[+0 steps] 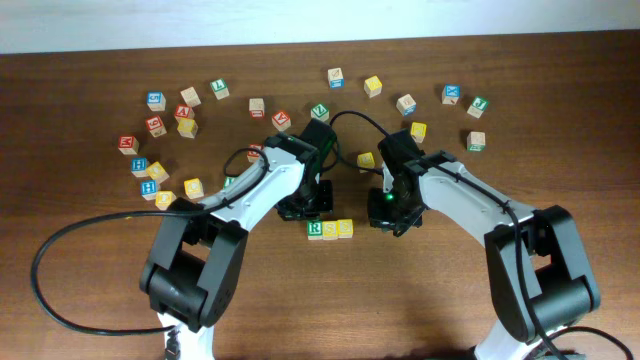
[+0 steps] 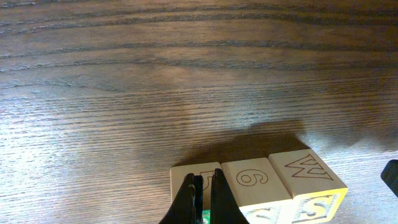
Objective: Spell out RSS
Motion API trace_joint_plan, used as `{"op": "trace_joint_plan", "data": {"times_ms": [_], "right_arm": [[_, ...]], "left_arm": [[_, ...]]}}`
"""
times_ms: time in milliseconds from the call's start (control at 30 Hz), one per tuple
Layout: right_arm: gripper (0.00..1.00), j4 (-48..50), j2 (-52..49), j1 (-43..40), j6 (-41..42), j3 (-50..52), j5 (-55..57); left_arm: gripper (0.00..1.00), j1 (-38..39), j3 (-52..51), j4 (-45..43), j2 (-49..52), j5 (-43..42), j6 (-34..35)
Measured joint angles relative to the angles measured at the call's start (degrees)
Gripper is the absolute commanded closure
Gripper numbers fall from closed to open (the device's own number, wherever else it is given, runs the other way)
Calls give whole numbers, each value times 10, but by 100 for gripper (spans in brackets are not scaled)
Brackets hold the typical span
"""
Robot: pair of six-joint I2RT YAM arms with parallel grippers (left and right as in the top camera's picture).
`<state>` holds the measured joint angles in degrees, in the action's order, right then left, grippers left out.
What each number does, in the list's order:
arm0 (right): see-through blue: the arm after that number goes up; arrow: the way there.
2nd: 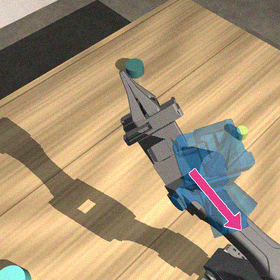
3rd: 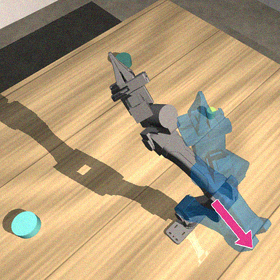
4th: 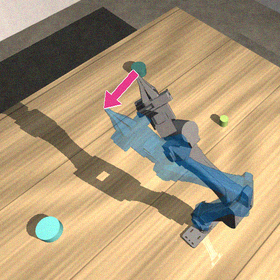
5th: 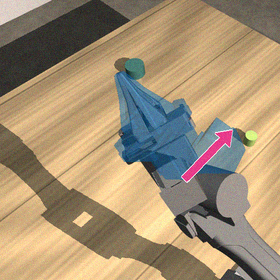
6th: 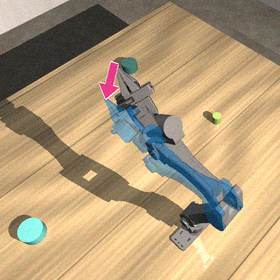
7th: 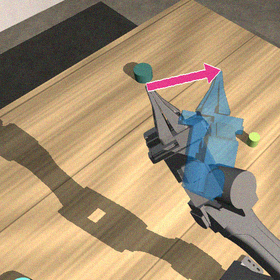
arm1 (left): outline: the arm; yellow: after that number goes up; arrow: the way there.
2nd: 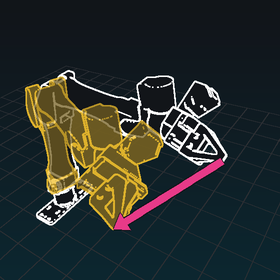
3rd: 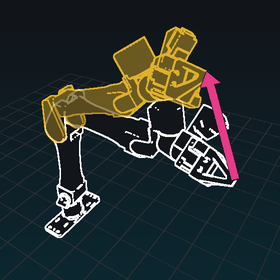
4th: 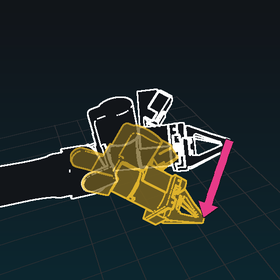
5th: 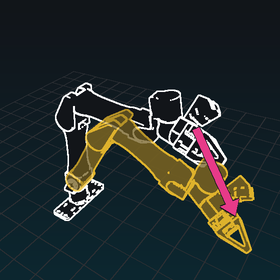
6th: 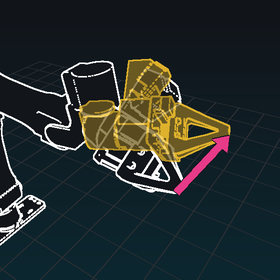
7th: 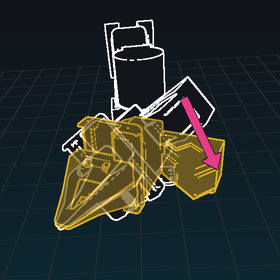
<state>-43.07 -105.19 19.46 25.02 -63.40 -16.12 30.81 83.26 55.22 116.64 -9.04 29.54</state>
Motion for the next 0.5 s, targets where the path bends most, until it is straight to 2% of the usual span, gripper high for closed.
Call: {"op": "trace_joint_plan", "data": {"times_ms": [67, 133, 200, 333, 500], "right_arm": [[81, 0, 0, 0, 0, 0, 0], [85, -1, 0, 0, 0, 0, -2], [87, -2, 0, 0, -2, 0, -9], [88, 8, 0, 4, 0, 0, -14], [93, 126, 0, 24, 3, 3, -10]], "left_arm": [[100, 0, 0, 0, 0, 1, 0], [100, -9, 0, 0, 0, 5, 0], [100, -44, 0, 2, 0, 6, 0], [100, -103, 1, 61, 1, 10, 0], [100, -100, 1, 77, 1, 10, 0]]}}
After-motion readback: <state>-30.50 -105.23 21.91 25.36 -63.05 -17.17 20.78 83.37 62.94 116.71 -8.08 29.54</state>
